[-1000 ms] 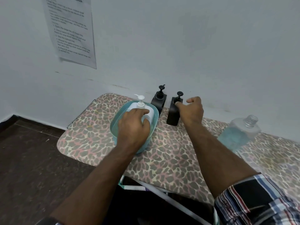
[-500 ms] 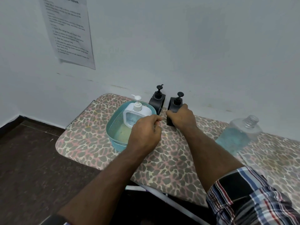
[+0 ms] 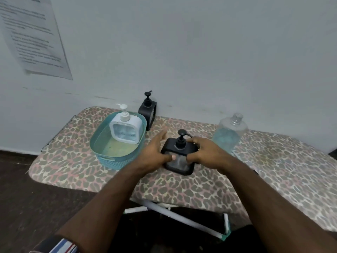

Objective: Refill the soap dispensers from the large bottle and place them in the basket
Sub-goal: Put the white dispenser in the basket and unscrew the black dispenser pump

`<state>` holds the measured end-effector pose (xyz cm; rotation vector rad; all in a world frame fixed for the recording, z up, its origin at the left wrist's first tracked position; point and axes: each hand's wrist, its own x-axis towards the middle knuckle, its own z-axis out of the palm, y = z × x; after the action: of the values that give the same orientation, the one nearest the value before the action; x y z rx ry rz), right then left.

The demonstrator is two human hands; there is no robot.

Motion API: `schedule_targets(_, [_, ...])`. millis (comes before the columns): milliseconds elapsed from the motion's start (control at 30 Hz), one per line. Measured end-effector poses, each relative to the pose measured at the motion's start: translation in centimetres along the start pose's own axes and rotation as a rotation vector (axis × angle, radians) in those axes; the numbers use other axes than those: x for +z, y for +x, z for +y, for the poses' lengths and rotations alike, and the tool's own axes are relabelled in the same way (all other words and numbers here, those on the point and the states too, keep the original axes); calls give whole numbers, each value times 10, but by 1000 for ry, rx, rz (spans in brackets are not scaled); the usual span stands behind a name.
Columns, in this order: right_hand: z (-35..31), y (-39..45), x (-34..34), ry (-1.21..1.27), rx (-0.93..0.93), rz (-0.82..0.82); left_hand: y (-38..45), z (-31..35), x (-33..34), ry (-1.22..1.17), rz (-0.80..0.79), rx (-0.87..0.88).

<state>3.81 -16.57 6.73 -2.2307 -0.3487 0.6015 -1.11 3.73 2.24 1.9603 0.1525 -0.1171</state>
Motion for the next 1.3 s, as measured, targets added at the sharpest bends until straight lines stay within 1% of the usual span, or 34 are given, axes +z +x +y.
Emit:
schedule_targets(67, [8, -10, -1, 15, -9, -8, -4, -8, 12, -137, -50, 11])
schedule_targets(133, [15, -13, -1, 54, -66, 81, -9, -9, 21, -201, -9, 42])
schedule_targets(200, [15, -15, 1, 110, -127, 207, -10, -7, 26, -210, 33, 80])
schedule_targets(267, [13, -14, 5, 107, -171, 298, -11, -3, 28, -185, 45, 107])
schedule_targets(400, [11, -15, 14, 74, -217, 373, -11, 1, 30, -142, 26, 146])
schedule_targets(567, [10, -11, 15, 109, -225, 358, -10, -4, 29, -126, 12, 147])
schedule_targets(833, [4, -9, -5, 60, -248, 147, -8, -7, 29, -139, -12, 133])
schedule_targets(900, [-2, -10, -3, 19, -251, 174, -7, -9, 29, -150, -19, 133])
schedule_targets(1000, [-2, -10, 8, -93, -230, 302, -6, -14, 27, -159, -37, 146])
schedule_targets(1067, [0, -8, 12, -69, -211, 346, -5, -15, 25, -160, -58, 144])
schedule_targets(1133, [1, -7, 11, -12, -201, 330, -3, -17, 24, -151, -72, 142])
schedule_targets(1200, [-1, -8, 8, 33, -205, 277, -1, -19, 23, -143, -68, 135])
schedule_targets(1300, [-3, -11, 5, 37, -228, 242, 0, -20, 24, -157, -68, 134])
